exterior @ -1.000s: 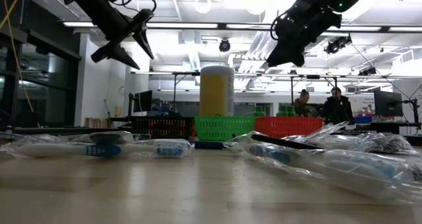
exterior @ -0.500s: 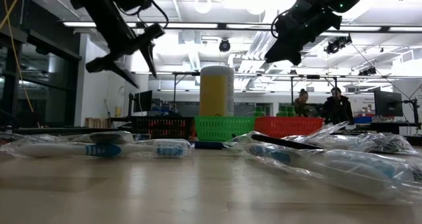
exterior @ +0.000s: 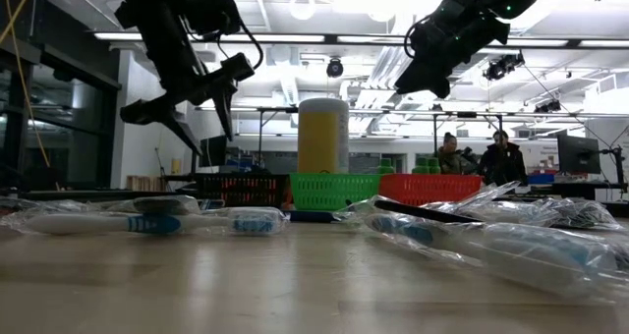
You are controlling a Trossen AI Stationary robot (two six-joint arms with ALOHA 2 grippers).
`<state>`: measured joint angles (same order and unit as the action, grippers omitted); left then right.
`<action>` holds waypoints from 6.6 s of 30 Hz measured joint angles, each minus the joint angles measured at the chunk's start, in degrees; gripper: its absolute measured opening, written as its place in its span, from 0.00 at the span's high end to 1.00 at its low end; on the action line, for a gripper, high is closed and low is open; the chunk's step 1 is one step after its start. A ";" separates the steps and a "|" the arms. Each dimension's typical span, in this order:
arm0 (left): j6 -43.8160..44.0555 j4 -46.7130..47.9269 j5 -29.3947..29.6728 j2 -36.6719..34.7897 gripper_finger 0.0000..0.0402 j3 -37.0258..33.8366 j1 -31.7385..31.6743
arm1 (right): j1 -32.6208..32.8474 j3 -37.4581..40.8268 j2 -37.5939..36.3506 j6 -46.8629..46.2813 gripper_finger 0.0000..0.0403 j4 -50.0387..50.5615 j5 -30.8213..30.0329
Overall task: Pick & Place Travel size toiletries
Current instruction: Put the blue razor into the red bin
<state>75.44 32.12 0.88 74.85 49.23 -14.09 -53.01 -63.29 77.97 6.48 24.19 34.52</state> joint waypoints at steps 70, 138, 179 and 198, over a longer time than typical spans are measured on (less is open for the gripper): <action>24.08 15.75 2.68 25.82 0.43 18.49 9.38 | 8.07 0.00 -0.02 -3.13 0.75 2.93 -1.29; -1.25 1.89 10.40 18.21 0.92 15.26 5.38 | 9.01 0.01 0.01 1.81 0.75 6.51 6.46; -64.75 -52.17 5.76 7.39 0.92 15.34 6.21 | 29.78 0.02 2.29 -3.79 0.57 -22.29 -2.99; -63.30 -51.59 3.75 7.39 0.73 15.34 6.21 | 31.29 0.02 2.29 -6.33 0.93 -21.75 -4.00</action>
<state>12.14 -19.47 4.63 82.24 64.58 -7.88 -21.72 -63.26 80.27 0.16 2.44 30.52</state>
